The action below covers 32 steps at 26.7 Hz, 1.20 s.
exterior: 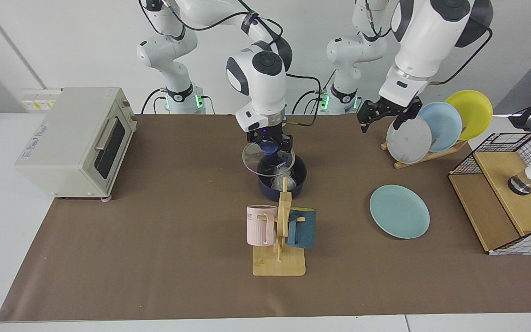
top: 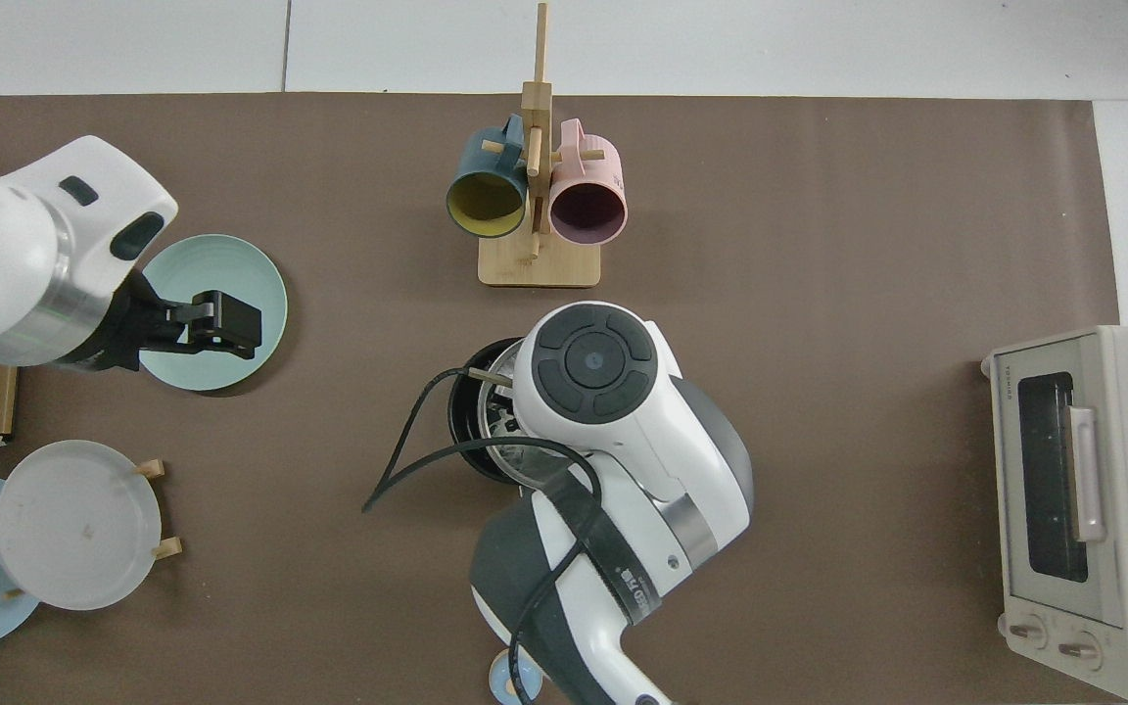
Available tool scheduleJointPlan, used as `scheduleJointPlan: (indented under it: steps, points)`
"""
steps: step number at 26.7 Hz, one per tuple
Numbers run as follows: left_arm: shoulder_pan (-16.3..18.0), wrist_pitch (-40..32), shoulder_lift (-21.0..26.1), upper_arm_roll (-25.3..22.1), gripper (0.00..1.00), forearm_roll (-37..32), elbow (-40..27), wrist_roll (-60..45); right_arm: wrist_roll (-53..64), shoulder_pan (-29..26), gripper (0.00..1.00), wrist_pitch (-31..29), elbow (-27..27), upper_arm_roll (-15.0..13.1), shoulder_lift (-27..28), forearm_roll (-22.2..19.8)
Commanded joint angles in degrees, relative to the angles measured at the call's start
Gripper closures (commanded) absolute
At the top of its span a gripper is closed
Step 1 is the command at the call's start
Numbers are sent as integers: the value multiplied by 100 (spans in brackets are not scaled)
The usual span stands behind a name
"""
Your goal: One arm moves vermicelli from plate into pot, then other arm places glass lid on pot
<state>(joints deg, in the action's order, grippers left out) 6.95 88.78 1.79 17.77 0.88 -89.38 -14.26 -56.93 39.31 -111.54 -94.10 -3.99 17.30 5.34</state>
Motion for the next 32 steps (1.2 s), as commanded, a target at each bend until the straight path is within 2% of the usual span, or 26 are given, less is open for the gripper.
scheduleJointPlan:
  steps: [1, 8, 10, 13, 21, 32]
  points:
    - [96, -124, -319, -361, 1, 246, -80, 484, -239, -2, 89, 45, 814, -31, 616, 98]
    - [202, -265, -416, -608, 1, 334, -97, 907, -362, 42, 88, -192, 998, -31, 968, 107]
    - [202, -256, -609, -590, 1, 334, -263, 899, -362, 42, 89, -271, 999, -31, 1029, 133]
    - [193, -159, -820, -590, 1, 334, -606, 898, -362, 33, 89, -280, 999, -22, 1091, 440]
    - [202, -212, -830, -625, 1, 229, -730, 697, -345, 33, 89, -263, 946, -22, 1100, 757]
    - [210, -177, -856, -617, 1, 106, -818, 468, -327, 50, 89, -271, 893, -22, 1100, 784]
